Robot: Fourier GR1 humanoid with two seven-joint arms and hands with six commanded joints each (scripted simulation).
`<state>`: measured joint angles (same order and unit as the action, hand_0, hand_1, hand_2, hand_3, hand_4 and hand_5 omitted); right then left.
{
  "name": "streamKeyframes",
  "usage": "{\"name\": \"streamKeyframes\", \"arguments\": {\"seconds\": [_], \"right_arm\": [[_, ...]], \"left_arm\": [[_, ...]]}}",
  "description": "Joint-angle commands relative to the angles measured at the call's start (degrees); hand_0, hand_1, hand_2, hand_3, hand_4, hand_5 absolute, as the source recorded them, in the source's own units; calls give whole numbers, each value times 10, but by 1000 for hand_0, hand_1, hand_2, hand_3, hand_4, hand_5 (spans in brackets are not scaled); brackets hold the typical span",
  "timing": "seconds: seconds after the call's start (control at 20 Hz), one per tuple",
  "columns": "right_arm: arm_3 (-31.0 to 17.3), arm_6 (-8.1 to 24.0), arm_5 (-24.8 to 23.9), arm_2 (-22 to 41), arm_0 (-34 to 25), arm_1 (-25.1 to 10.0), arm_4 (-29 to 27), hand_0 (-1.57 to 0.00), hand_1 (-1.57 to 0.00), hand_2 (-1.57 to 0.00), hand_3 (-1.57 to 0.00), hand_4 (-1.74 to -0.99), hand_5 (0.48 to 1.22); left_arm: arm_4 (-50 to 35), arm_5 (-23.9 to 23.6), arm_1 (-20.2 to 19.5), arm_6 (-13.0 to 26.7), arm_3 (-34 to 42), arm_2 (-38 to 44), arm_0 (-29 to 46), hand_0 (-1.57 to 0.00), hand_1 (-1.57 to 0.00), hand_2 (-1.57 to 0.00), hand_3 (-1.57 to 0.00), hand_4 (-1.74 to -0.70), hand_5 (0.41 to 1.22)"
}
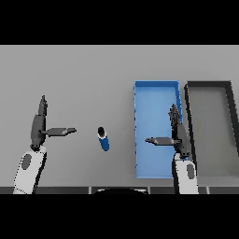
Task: Pick up the blue pipe and place it into the blue bin.
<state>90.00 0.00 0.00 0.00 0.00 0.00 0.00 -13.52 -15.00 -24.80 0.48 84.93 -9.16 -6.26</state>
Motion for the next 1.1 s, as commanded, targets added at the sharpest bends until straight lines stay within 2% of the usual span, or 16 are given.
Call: {"name": "streamKeyframes", "arguments": {"seconds": [0.0, 0.25, 0.3, 0.35, 0.45, 0.65, 0.75, 0.9, 1.05], "right_arm": [[0, 0, -1, 0, 0, 0, 0, 1, 1, 1, 1, -1205, 629], [4, -2, -1, 9, 7, 7, 5, 1, 1, 1, 1, -1205, 629], [28, -49, 6, 19, 28, -37, 43, 1, 1, 1, 1, -1205, 629], [41, -70, 7, 31, 39, -58, 72, 1, 1, 1, 1, -1201, 628], [65, -76, 16, 44, 60, -78, 94, 1, 1, 1, 1, -1197, 626], [85, -65, 17, 54, 74, -80, 105, 1, 1, 1, 1, -1203, 625], [79, -58, 12, 57, 70, -76, 112, 1, 1, 1, 1, -1192, 621], [76, -67, 16, 57, 63, -80, 111, 1, 1, 1, 1, -1179, 616], [80, -49, 14, 56, 57, -80, 111, 1, 1, 1, 1, -1173, 616]], "left_arm": [[0, 0, 0, -3, 0, 0, 0, 1, 1, 1, 1, -966, 593], [-3, 3, -7, -4, 6, 3, 5, 1, 1, 1, 1, -966, 593], [-1, 63, -46, -45, 6, -7, 23, 1, 1, 1, 1, -966, 593], [3, 102, -71, -69, -1, -15, 33, 1, 1, 1, 1, -963, 592], [5, 141, -94, -94, -9, -20, 40, 1, 1, 1, 1, -959, 590], [-1, 174, -103, -105, -8, -29, 44, 1, 1, 1, 1, -960, 593], [-7, 202, -117, -123, 19, -39, 58, 1, 1, 1, 1, -976, 584], [-3, 240, -141, -111, 54, -64, 78, 1, 1, 1, 1, -1026, 549], [5, 267, -126, -82, 78, -108, 79, 1, 1, 1, 1, -1095, 510]]}}
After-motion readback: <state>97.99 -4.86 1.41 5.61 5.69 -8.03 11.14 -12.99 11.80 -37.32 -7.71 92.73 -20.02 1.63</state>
